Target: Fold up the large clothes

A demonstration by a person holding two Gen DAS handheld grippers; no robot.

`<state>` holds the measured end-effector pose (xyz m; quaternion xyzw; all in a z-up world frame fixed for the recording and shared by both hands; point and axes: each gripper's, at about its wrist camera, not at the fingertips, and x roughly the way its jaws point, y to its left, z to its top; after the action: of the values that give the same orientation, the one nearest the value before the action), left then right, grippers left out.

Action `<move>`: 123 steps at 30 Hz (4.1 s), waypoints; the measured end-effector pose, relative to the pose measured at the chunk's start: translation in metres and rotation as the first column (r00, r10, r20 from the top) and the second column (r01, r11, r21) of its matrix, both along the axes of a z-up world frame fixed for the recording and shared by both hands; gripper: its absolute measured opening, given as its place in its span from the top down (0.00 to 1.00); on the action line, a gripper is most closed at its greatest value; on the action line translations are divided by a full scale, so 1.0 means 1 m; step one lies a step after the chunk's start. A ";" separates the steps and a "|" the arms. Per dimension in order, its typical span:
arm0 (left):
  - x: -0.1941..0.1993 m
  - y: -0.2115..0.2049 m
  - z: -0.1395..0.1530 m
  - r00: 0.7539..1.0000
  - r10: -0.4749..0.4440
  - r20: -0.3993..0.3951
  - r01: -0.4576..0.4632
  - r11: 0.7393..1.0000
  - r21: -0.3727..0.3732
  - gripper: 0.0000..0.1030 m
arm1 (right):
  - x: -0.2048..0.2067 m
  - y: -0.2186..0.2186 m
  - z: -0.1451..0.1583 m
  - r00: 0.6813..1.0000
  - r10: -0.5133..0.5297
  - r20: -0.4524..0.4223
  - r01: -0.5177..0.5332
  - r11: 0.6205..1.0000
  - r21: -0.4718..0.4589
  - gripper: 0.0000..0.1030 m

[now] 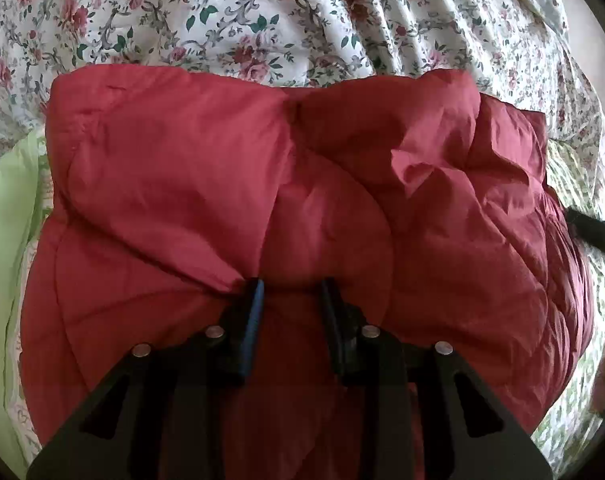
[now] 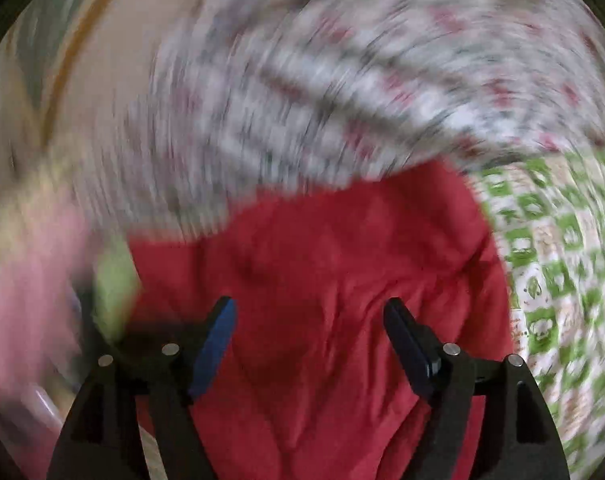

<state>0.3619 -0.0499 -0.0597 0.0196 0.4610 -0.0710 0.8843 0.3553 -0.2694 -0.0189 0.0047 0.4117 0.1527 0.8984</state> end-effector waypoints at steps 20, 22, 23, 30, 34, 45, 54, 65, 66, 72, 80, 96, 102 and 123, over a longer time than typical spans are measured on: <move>0.065 0.112 -0.009 0.953 0.297 -0.066 -0.298 0.955 -0.010 0.73 | 0.085 -0.062 -0.052 0.972 -0.203 -0.123 0.217 0.968 0.122 0.21; 0.064 0.112 -0.007 0.952 0.296 -0.073 -0.298 0.955 -0.015 0.74 | 0.086 -0.062 -0.056 0.970 -0.203 -0.130 0.220 0.968 0.125 0.20; 0.061 0.113 -0.003 0.953 0.293 -0.075 -0.296 0.955 -0.027 0.74 | 0.088 -0.060 -0.057 0.970 -0.203 -0.131 0.220 0.967 0.125 0.20; 0.010 0.104 0.026 0.974 0.226 -0.006 -0.225 0.970 -0.096 0.74 | 0.084 -0.061 -0.061 0.970 -0.212 -0.116 0.226 0.966 0.128 0.20; 0.014 0.099 0.007 0.978 0.209 -0.023 -0.210 0.977 -0.044 0.73 | 0.082 -0.062 -0.061 0.970 -0.215 -0.111 0.228 0.965 0.128 0.20; 0.022 0.097 -0.001 0.979 0.200 -0.036 -0.201 0.978 -0.055 0.73 | 0.056 -0.073 -0.037 0.970 -0.226 -0.091 0.239 0.954 0.180 0.20; 0.020 0.104 0.010 0.981 0.191 -0.037 -0.194 0.978 -0.076 0.73 | -0.002 -0.085 -0.005 0.980 -0.189 -0.068 0.199 0.959 0.204 0.20; -0.056 0.137 0.057 0.985 0.167 0.034 -0.155 0.963 -0.221 0.45 | -0.042 -0.122 -0.006 0.975 -0.201 -0.090 0.215 0.961 0.173 0.20; -0.061 0.142 0.056 0.985 0.170 0.037 -0.158 0.962 -0.222 0.42 | -0.045 -0.125 -0.007 0.975 -0.204 -0.091 0.217 0.961 0.171 0.20; -0.068 0.167 0.042 0.980 0.200 -0.008 -0.195 0.946 -0.259 0.38 | -0.050 -0.140 -0.016 0.969 -0.211 -0.126 0.232 0.956 0.180 0.19; -0.059 0.190 0.019 0.978 0.189 -0.088 -0.209 0.894 -0.398 0.34 | -0.046 -0.151 -0.023 0.964 -0.207 -0.167 0.244 0.937 0.249 0.19; -0.012 0.185 -0.029 0.980 0.033 -0.197 -0.155 0.747 -0.646 0.13 | 0.004 -0.160 -0.091 0.907 -0.048 -0.419 0.274 0.823 0.498 0.05; -0.011 0.177 -0.028 0.987 0.010 -0.163 -0.115 0.750 -0.652 0.21 | 0.008 -0.138 -0.098 0.910 0.022 -0.414 0.228 0.807 0.545 0.06; -0.131 0.167 0.048 0.999 -0.010 0.032 0.028 0.795 -0.606 0.65 | -0.091 -0.110 -0.031 0.947 0.118 -0.298 0.077 0.820 0.567 0.61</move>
<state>0.2310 0.1175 -0.0117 -0.2589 0.4018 -0.2235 0.8495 0.2641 -0.3796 -0.0503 0.2938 0.4871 0.2761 0.7747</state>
